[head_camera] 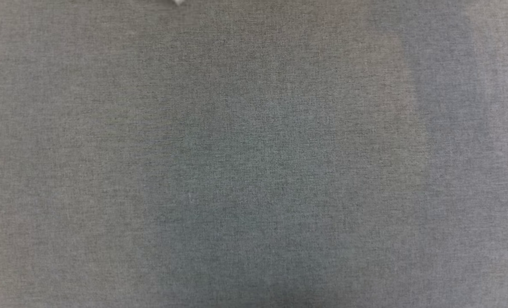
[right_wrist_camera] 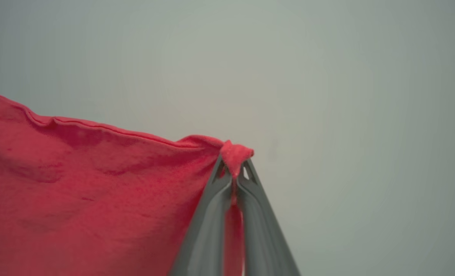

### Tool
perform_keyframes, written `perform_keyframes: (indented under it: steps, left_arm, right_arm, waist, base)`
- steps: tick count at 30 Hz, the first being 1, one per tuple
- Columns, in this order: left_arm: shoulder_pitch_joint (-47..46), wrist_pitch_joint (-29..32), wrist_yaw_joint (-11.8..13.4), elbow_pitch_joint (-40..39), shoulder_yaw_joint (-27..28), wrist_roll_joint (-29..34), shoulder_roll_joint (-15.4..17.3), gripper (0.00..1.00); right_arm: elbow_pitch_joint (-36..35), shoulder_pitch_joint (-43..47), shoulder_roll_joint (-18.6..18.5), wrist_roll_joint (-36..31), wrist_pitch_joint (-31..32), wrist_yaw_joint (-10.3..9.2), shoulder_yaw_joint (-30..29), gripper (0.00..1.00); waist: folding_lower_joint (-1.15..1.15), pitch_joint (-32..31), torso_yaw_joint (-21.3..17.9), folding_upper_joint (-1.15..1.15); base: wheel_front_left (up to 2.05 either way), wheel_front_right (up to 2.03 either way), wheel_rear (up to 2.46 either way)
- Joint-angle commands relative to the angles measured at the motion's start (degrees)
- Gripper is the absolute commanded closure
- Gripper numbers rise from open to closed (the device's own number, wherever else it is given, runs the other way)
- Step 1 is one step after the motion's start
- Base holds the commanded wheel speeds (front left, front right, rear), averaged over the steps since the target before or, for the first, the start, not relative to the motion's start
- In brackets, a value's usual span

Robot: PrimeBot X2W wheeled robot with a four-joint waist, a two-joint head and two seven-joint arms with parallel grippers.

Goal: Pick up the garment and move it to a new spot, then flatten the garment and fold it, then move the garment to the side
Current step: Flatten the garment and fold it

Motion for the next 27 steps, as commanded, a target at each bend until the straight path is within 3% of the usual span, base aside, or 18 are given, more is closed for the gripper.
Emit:
perform_keyframes:
  steps: [1,11,20,27]
  left_arm:
    - [-1.82,-1.13,-0.11,1.25,-0.27,0.36,-0.53,1.0]
    - [-1.33,-6.08,-0.15,11.09,-5.32,-3.87,-0.07,1.0]
    - [10.23,-10.27,-0.16,13.95,-6.84,-8.44,1.9,1.0]
    - [21.49,-13.01,-0.14,13.46,-7.75,-12.02,3.3,1.0]
  right_arm:
    - [1.01,-1.33,0.28,-0.49,-0.82,-0.05,0.41,1.0]
    - [7.95,-0.47,2.35,1.81,-3.86,-0.05,5.27,1.0]
    - [10.88,8.36,3.83,7.78,-7.58,-0.05,10.53,1.0]
    - [6.75,19.32,0.88,13.76,-8.76,-0.05,18.28,1.0]
  waist:
    - [-0.01,0.21,-0.13,0.0]
    - [-0.01,2.3,-0.29,0.0]
    - [-0.01,1.69,0.05,0.0]
    - [-0.01,-2.01,0.77,0.0]
  base:
    - [0.0,0.0,0.0]
    - [0.0,0.0,0.0]
    - [0.0,0.0,0.0]
    - [0.0,0.0,0.0]
